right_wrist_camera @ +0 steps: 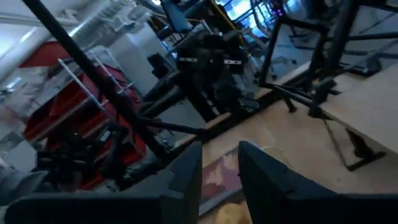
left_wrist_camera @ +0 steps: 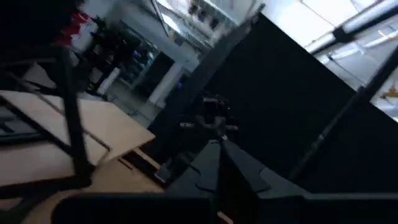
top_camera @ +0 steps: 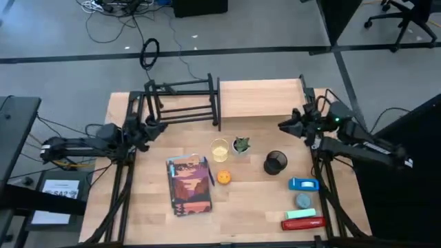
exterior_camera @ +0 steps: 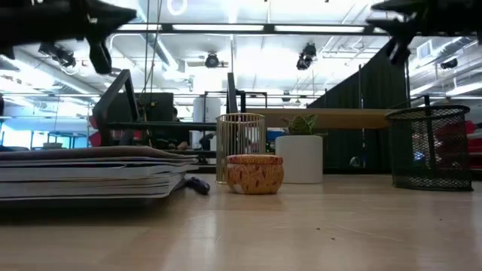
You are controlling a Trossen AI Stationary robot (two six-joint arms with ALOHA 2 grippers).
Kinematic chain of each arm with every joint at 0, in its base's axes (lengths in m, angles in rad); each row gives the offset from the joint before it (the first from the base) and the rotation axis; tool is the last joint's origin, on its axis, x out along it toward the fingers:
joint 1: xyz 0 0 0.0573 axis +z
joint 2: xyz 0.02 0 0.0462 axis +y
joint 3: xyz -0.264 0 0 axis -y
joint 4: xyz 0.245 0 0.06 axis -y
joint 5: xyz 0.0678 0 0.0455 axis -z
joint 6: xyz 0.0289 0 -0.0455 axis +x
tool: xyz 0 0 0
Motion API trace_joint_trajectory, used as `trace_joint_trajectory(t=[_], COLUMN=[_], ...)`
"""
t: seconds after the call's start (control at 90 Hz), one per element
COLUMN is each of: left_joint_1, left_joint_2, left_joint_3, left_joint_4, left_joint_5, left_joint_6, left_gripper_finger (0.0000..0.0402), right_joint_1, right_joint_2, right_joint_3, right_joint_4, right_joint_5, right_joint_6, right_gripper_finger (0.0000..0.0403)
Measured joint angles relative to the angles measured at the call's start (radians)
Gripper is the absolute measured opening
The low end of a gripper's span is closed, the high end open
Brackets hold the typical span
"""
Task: Stock shelves
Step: Return to Home Position
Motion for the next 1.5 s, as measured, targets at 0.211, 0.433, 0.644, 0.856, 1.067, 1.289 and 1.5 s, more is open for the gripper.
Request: trace_joint_trajectory(t=[0.211,0.433,0.644,0.856,1.067,1.289,1.5], left_joint_1=[0.0,0.0,0.0,-0.001,0.0,0.0,-0.01], left_joint_2=[0.0,0.001,0.0,-0.002,0.0,0.0,-0.033], left_joint_3=[-0.105,-0.109,-0.109,-0.107,-0.11,-0.11,-0.11], left_joint_4=[0.047,-0.024,-0.135,-0.227,-0.125,-0.101,-0.103], left_joint_5=[-0.047,-0.085,-0.115,-0.117,-0.121,-0.119,-0.119], left_joint_6=[0.111,0.222,0.254,0.305,0.476,0.485,0.486], left_gripper_finger=[0.0,0.0,0.0,0.0,0.0,0.0,0.0], right_joint_1=[-0.052,-0.08,-0.08,-0.08,-0.076,0.204,0.449], right_joint_2=[-0.047,-0.109,-0.115,-0.115,-0.115,-0.181,-0.196], right_joint_3=[-0.115,-0.264,-0.37,-0.369,-0.369,-0.369,-0.369], right_joint_4=[0.033,0.258,0.371,0.259,0.262,0.267,0.269], right_joint_5=[0.113,0.212,0.231,0.231,0.233,0.364,0.354], right_joint_6=[-0.135,-0.172,-0.179,-0.179,-0.179,-0.179,-0.179], right_gripper_finger=[0.0075,0.0075,0.0075,0.0075,0.0075,0.0075,0.0075])
